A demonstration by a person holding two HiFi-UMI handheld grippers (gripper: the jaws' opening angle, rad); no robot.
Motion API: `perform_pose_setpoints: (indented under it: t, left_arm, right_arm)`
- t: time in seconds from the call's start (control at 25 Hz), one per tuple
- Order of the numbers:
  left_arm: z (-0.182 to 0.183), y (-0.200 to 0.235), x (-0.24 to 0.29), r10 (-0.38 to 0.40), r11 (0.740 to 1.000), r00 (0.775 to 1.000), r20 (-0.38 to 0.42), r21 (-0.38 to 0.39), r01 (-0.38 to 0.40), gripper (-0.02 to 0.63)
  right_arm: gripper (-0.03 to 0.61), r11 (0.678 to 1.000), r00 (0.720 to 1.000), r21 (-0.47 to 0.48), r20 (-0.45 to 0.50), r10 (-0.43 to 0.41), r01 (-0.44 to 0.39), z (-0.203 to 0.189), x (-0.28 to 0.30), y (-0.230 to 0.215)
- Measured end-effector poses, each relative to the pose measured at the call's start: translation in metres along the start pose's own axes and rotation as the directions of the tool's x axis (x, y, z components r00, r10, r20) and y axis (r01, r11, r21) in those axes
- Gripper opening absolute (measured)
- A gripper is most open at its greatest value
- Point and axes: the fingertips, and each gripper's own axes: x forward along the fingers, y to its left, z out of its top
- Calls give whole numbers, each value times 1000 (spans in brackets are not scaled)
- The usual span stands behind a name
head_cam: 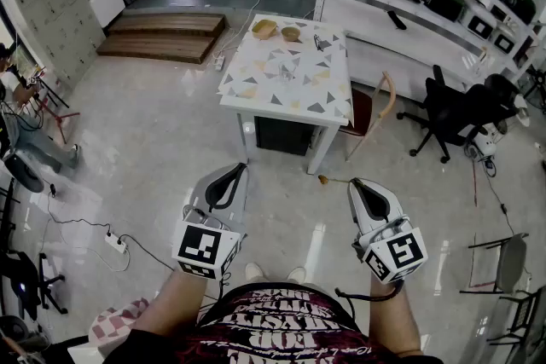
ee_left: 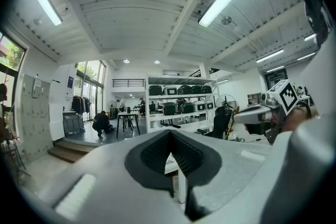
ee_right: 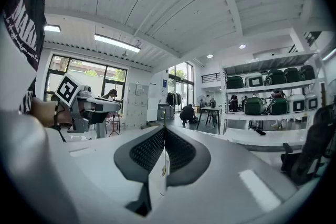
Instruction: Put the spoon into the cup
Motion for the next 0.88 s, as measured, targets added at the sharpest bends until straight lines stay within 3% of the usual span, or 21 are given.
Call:
perform_pose_setpoints:
  t: [0.2,0.88]
  left_arm:
    - [-4,6,-1,8,1000,1000,-7,2,-8,1]
    - [-28,55,-11,11,1000,1000,-1,2,-11,1]
  right_arm:
    - [34,999,1000,39,21,-7,6,0,2,-1]
    - [34,995,994,11,36,-99,99,11,17,14]
